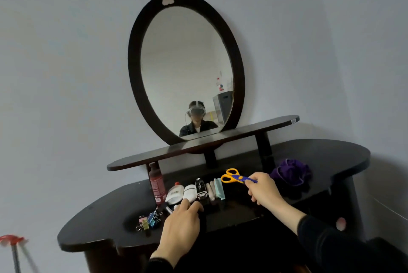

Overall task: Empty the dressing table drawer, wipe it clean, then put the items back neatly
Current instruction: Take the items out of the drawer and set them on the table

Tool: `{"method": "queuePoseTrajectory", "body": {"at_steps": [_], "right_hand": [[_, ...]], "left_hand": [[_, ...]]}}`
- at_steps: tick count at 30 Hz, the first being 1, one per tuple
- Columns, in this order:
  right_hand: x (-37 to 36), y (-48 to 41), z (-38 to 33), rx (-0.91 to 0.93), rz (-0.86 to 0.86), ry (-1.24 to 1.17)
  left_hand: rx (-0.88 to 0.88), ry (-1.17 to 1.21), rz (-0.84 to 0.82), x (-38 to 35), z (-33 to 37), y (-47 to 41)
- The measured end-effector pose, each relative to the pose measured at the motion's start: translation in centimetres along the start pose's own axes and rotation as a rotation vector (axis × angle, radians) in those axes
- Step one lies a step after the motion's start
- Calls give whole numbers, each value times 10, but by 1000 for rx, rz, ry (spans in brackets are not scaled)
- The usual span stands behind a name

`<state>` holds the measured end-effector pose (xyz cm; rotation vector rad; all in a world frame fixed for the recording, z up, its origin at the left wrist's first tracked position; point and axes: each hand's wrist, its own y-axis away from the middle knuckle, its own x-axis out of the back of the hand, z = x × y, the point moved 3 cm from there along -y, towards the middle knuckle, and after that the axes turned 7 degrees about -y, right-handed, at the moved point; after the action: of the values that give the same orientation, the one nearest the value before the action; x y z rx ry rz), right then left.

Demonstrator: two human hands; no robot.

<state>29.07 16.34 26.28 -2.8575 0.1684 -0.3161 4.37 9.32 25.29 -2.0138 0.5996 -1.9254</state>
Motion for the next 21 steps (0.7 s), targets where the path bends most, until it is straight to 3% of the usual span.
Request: {"method": "queuePoseTrajectory", "body": {"at_steps": [4,10,12,17,19,21], "right_hand": [[-19,-28,0,-17,10,273],[-48,-26,-1,169,-91,743],[-46,-19,-1,176,-115,721],[-19,11,-4,135,-17,371],[-13,37,2,256,59,390],[-12,71,14,525,211,413]], "left_hand": [[8,57,39,-8,-5,0],[10,117,72,-12,-8,2],[19,114,80,-9,-6,5],[36,147,155,-4,-2,14],[44,161,212,-4,-1,21],[32,173,276,-3,1,29]]}}
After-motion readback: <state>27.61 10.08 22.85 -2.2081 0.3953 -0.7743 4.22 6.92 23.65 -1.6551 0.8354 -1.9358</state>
